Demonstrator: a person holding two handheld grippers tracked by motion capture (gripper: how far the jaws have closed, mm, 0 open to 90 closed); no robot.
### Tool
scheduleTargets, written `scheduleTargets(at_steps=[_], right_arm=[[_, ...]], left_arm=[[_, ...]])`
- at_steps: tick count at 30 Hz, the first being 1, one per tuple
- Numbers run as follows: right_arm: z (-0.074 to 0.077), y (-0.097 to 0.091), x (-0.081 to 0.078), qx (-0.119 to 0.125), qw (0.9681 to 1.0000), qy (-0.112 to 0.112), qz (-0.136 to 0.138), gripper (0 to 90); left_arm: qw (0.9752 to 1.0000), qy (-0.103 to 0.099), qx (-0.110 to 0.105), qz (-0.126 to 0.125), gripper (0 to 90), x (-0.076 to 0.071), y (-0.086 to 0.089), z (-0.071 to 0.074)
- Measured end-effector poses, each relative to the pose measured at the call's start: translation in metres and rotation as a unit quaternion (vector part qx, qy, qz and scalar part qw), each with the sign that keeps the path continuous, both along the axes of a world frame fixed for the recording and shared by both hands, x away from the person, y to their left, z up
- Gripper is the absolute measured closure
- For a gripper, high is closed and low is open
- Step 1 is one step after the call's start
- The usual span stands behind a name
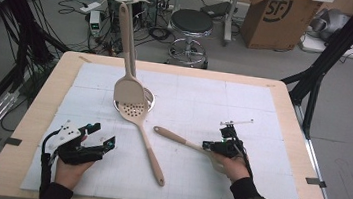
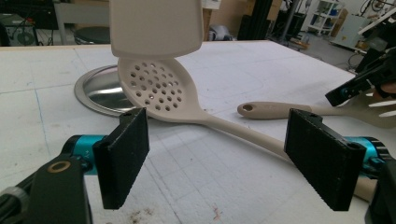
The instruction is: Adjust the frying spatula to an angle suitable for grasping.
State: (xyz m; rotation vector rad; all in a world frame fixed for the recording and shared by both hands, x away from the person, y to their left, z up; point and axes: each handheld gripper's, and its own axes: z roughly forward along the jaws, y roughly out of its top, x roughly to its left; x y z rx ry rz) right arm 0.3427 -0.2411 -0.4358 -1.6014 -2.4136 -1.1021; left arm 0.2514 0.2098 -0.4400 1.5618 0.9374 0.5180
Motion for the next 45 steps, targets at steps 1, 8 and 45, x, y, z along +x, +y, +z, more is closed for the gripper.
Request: scheduleTargets(at_steps=[1,8,45], right_arm=[[0.000,0.000,-0.001,0.002,1.0000,0.001,0.002,89.9],[-0.001,-0.001,-0.001,0.018,0.9998,0.008,0.004,89.8],[-0.019,0.121,0.018,0.057,0.9962,-0.020,0.063,89.6]], left_arm=[[1.0000,0.000,0.000,0.000,22.7,0.000,0.000,0.000],[1.0000,0.001,0.001,0.000,22.7,0.000,0.000,0.000],[1.0000,-0.002,-0.003,-0.001,22.8,0.000,0.000,0.000]])
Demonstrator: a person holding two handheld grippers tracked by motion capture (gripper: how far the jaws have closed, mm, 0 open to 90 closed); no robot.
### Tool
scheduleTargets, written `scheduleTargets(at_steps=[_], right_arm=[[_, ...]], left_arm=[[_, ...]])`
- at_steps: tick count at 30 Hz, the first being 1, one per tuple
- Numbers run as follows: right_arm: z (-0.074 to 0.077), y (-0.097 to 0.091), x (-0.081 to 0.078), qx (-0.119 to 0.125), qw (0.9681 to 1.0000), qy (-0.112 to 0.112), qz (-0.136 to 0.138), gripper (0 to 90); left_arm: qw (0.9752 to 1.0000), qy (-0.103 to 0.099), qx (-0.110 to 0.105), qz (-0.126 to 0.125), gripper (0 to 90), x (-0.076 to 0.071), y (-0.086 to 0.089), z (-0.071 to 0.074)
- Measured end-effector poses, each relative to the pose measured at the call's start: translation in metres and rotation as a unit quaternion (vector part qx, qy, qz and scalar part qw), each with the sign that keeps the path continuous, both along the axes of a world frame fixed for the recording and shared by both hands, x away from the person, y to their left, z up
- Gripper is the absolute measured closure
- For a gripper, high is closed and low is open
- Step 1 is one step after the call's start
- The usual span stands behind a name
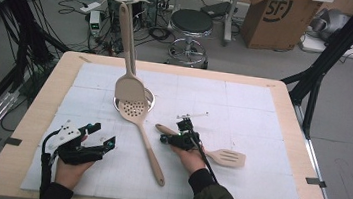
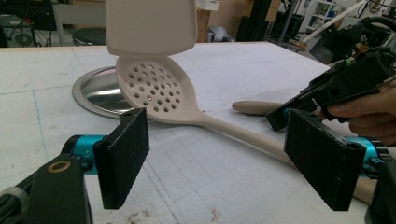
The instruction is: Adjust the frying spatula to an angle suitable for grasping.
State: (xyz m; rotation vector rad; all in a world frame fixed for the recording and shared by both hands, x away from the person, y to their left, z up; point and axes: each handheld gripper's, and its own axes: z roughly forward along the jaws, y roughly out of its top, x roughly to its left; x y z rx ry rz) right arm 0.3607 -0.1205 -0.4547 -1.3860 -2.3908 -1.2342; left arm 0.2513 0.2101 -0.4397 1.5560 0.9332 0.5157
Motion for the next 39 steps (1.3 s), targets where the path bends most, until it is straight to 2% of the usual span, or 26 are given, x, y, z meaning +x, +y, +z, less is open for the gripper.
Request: scheduleTargets(at_steps=[2,19,29,39], right_arm=[[0.001,0.002,0.002,-0.011,0.9999,-0.002,-0.001,89.6],[0.000,-0.003,0.022,-0.003,0.9989,-0.002,-0.047,89.6],[-0.001,-0.008,0.032,-0.002,0.9972,-0.003,-0.075,89.6],[0.000,-0.017,0.036,-0.006,0.9961,-0.007,-0.087,89.5]], left_arm=[[1.0000,0.000,0.000,0.000,22.7,0.000,0.000,0.000],[1.0000,0.001,-0.002,0.000,22.8,0.000,0.001,0.000],[1.0000,0.000,-0.002,0.001,22.8,0.000,0.002,0.000],[1.0000,0.002,-0.004,0.002,22.8,0.000,0.003,-0.001]])
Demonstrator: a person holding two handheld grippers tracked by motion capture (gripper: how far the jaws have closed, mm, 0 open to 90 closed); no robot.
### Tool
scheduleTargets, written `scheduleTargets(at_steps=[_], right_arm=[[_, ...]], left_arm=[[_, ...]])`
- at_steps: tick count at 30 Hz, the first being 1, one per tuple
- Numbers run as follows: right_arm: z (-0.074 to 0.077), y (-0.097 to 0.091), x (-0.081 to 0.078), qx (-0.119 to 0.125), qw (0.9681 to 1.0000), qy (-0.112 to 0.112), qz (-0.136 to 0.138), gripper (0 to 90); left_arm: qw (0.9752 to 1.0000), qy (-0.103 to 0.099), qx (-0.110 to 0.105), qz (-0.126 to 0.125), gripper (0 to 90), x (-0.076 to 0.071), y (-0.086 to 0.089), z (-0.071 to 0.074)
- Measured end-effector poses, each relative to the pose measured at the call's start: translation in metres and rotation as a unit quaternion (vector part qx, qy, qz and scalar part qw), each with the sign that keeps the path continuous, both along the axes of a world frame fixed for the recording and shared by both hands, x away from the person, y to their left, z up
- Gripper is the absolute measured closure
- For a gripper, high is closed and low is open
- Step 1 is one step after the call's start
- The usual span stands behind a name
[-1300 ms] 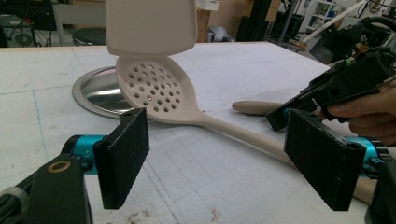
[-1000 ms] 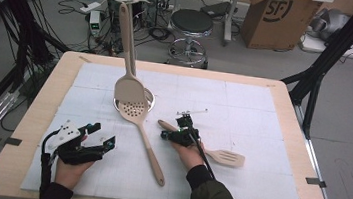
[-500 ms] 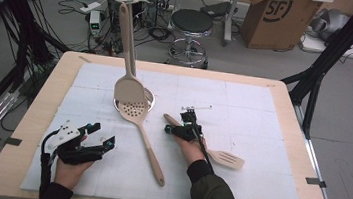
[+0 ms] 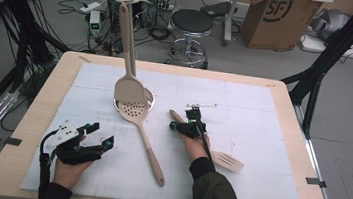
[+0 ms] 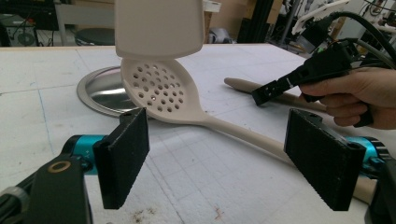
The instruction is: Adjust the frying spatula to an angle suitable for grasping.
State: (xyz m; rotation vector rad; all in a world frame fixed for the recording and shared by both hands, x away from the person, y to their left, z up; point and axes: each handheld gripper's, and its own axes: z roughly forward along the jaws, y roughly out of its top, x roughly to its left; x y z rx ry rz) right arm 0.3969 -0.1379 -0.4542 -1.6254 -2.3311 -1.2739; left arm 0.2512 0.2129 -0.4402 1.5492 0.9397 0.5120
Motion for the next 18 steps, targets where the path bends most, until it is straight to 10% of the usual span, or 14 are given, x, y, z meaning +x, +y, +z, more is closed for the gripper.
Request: scheduleTargets(at_steps=[18], right_arm=[[0.022,-0.027,-0.008,0.049,0.9986,-0.012,0.018,70.6]], left_arm=[[1.0000,0.000,0.006,-0.002,22.8,0.000,-0.002,0.000]])
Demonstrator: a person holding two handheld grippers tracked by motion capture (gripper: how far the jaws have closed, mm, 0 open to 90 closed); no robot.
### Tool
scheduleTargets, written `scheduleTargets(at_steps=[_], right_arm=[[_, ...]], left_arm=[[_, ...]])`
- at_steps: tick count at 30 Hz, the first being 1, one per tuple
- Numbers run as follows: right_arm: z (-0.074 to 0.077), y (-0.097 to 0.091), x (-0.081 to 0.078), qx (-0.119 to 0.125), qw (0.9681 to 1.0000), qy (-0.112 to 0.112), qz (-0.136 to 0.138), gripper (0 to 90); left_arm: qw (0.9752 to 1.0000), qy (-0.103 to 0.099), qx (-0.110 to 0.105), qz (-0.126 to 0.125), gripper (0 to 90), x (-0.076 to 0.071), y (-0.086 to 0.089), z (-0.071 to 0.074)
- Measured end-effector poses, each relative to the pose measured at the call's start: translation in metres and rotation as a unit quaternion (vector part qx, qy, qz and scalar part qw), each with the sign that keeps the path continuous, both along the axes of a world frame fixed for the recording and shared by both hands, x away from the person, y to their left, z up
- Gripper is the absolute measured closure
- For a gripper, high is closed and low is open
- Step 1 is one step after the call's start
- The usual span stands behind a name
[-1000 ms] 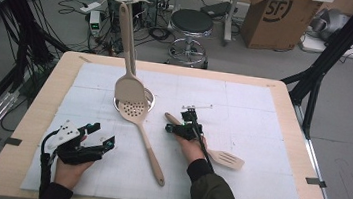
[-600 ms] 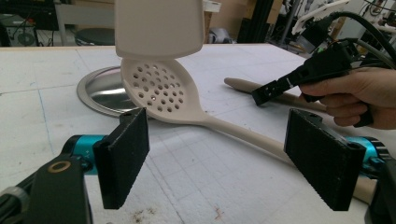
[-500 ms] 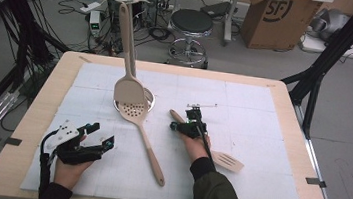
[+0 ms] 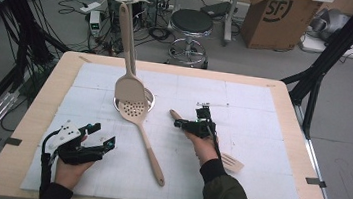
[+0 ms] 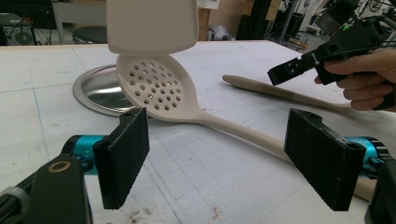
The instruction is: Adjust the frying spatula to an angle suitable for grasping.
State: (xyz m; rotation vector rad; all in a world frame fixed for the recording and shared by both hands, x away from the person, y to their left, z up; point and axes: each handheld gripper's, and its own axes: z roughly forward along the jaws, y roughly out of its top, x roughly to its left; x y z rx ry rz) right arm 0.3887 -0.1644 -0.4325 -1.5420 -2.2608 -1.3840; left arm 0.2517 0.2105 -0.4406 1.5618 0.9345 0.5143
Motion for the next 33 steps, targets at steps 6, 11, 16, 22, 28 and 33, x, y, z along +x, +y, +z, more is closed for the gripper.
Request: scheduleTargets(at_steps=[6,11,16,22,28,33], right_arm=[[0.005,-0.012,-0.001,0.005,1.0000,0.000,-0.006,57.5],[0.006,-0.022,-0.001,0.025,0.9996,0.008,-0.010,52.6],[0.009,-0.027,-0.001,0.022,0.9996,0.003,-0.016,48.1],[0.011,-0.033,-0.003,0.014,0.9998,0.004,-0.011,45.3],[0.013,-0.043,-0.005,-0.005,0.9999,0.007,-0.009,44.6],[0.010,-0.045,-0.002,-0.008,0.9998,0.018,-0.003,44.7]], left_arm=[[1.0000,0.001,0.000,0.002,22.8,0.000,0.001,0.000],[1.0000,0.002,0.003,0.000,22.8,0.000,-0.001,0.000],[1.0000,0.002,0.003,0.001,22.8,0.001,0.000,0.000],[1.0000,0.002,0.000,0.003,22.9,0.000,0.000,0.000],[1.0000,0.001,0.001,0.001,22.8,0.000,-0.001,0.000],[1.0000,0.001,0.002,-0.001,22.8,0.001,-0.002,0.000]])
